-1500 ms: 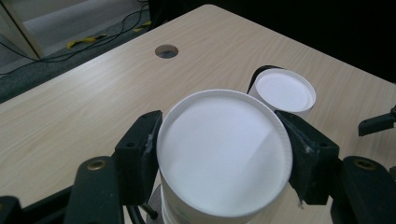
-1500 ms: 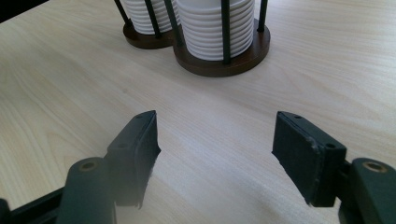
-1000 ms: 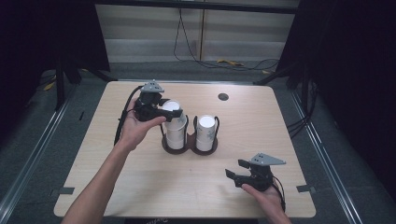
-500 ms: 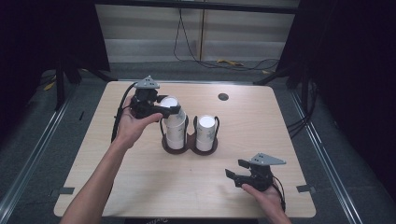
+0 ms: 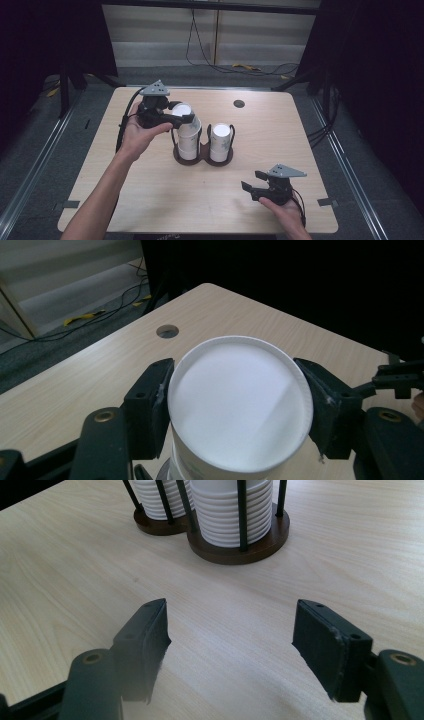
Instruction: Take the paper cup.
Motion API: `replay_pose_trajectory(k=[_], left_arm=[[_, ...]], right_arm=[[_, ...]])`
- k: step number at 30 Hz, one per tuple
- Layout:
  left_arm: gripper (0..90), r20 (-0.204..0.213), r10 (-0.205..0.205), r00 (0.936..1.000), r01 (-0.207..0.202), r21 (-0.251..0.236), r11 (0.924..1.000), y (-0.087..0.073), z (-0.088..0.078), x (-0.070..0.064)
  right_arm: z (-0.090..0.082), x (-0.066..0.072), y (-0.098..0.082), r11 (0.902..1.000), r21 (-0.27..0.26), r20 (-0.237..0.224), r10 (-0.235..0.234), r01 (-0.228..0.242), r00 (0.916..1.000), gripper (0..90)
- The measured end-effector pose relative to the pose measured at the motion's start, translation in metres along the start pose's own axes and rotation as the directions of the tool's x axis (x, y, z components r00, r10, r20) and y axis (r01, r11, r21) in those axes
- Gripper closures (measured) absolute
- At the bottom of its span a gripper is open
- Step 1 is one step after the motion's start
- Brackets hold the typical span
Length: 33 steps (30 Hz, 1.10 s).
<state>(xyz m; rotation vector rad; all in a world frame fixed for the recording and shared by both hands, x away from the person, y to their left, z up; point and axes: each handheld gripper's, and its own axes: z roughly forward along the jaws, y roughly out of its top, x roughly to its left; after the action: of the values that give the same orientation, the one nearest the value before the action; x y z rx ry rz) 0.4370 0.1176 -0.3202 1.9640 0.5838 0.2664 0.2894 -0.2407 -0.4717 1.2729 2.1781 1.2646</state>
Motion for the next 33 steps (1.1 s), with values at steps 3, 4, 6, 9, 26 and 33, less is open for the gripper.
replay_pose_trajectory(k=[3, 4, 6, 9, 26, 33], left_arm=[[35.9, 0.007, 0.011, 0.9999, -0.011, -0.008, 0.9999, 0.0, -0.003, -0.004], [35.9, 0.028, 0.001, 0.9996, 0.0, -0.024, 0.9997, -0.002, -0.005, -0.005], [35.9, 0.041, -0.006, 0.9991, 0.007, -0.028, 0.9996, -0.005, -0.006, -0.007], [35.9, 0.064, -0.012, 0.9979, 0.015, -0.033, 0.9994, -0.011, -0.007, -0.01], [35.8, 0.105, 0.005, 0.9944, 0.0, -0.051, 0.9987, -0.047, -0.006, -0.027], [35.7, 0.12, 0.02, 0.9926, -0.014, -0.049, 0.9987, -0.052, -0.007, -0.035]], right_arm=[[0.0, 0.001, 0.0, 1.0, -0.002, -0.004, 0.001, -0.001, 1.0, 30.5], [-0.001, 0.001, 0.0, 1.0, -0.003, -0.005, -0.002, 0.002, 1.0, 30.2], [-0.001, 0.001, 0.0, 1.0, -0.004, -0.008, -0.004, 0.004, 1.0, 30.1], [0.001, 0.001, 0.0, 1.0, 0.003, -0.014, -0.006, 0.006, 0.9999, 29.4], [0.009, 0.016, 0.009, 0.9982, -0.038, -0.098, -0.049, 0.046, 0.9939, 20.4], [0.009, 0.021, 0.02, 0.9955, -0.06, -0.098, -0.078, 0.073, 0.9921, 21.7]])
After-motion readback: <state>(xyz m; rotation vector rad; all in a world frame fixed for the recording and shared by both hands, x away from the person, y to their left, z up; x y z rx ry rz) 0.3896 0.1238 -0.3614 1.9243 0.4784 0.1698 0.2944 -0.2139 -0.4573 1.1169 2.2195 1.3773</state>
